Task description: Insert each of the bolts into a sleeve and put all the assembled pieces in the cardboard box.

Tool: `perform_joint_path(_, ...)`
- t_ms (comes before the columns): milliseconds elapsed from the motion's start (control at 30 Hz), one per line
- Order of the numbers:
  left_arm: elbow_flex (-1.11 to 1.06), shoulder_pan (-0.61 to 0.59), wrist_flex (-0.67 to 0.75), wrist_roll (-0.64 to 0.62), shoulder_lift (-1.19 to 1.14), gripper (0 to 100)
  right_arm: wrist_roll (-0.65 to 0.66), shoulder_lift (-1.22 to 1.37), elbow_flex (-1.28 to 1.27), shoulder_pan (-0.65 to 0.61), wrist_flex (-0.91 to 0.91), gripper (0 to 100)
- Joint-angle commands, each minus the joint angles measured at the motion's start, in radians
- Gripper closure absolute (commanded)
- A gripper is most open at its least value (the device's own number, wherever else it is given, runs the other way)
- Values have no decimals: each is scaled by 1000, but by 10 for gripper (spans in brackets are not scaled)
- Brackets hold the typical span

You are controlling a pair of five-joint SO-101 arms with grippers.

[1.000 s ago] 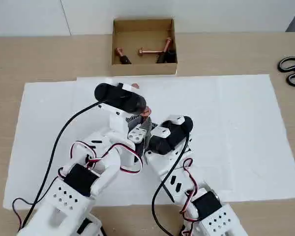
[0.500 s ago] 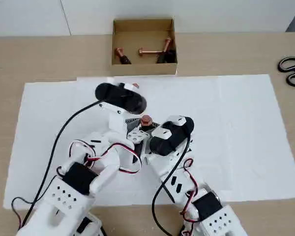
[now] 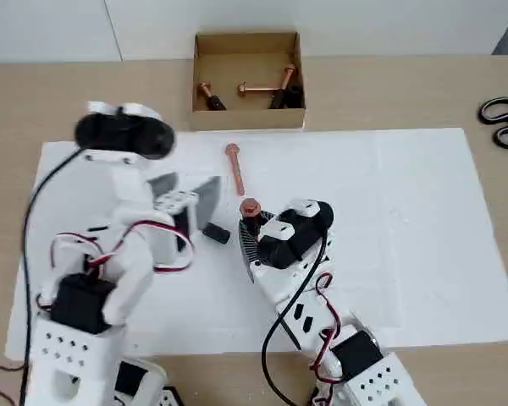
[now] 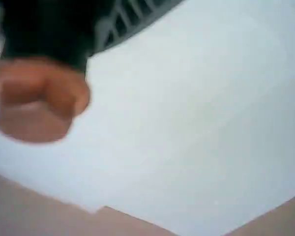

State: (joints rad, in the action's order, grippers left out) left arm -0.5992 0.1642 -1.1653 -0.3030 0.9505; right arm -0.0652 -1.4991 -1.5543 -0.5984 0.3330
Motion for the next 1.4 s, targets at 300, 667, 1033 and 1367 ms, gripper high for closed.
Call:
perform_joint_path(300,-31,-502,-43,265,0,794,2,-21,121,278,125,995)
perform_joint_path(667,-130,-606,-150,373,0,794,80,176,471,341,176,995)
perform_joint_path(1033,-128,-606,-258,376,0,795,72,960,1056,348,7,995)
perform_joint_path(1367,-130,-605,-310,459,0,796,72,1613,1565,346,-225,995)
